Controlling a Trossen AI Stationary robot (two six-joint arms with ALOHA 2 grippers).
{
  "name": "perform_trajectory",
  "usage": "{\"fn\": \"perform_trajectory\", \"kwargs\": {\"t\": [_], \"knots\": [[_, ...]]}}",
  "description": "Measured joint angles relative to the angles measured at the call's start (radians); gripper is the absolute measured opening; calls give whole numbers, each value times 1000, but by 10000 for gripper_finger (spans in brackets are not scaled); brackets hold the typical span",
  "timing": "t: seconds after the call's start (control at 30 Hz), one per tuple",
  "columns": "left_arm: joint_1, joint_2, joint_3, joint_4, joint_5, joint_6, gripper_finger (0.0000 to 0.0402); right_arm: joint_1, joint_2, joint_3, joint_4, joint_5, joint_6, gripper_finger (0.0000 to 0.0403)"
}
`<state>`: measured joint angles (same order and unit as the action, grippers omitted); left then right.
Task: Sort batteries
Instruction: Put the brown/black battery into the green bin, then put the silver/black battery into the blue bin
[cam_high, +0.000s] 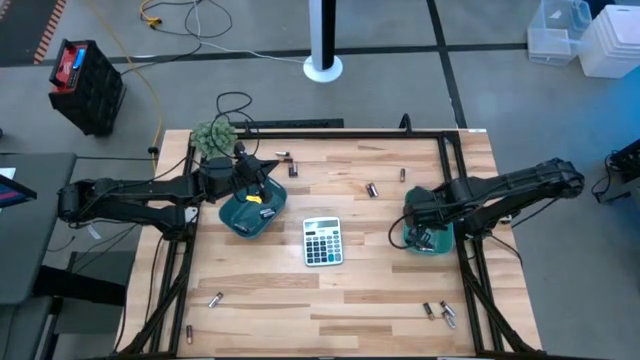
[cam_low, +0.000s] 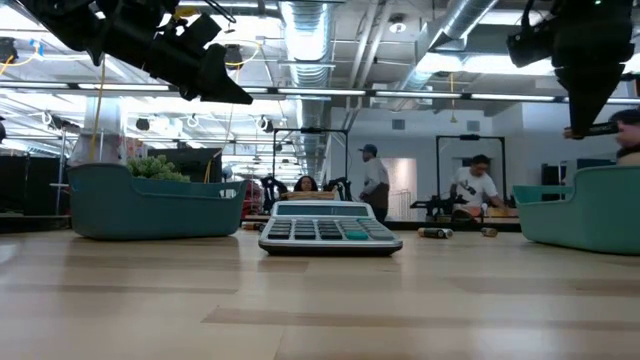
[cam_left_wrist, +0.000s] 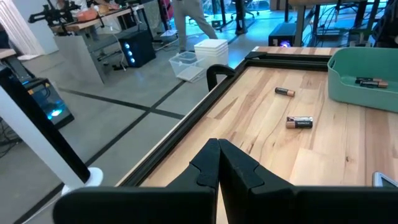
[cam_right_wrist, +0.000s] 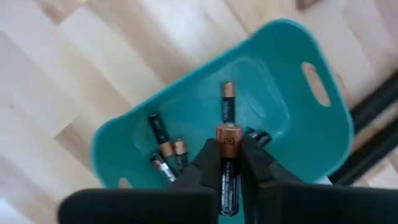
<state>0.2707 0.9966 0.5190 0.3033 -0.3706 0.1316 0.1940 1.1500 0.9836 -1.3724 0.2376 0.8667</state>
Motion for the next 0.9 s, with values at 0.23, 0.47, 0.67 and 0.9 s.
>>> {"fn": "perform_trajectory", "kwargs": {"t": [0.23,0.47,0.67,0.9], "knots": [[0,0,0,1,0,0,0,0,0,0,-78,34,78,155],[0,0,0,1,0,-1,0,0,0,0,-20,93,58,241],[0,0,0,-2,0,-1,0,0,0,0,224,171,-125,239],[0,0,0,-32,82,-24,3,-12,0,0,672,222,-564,237]]}}
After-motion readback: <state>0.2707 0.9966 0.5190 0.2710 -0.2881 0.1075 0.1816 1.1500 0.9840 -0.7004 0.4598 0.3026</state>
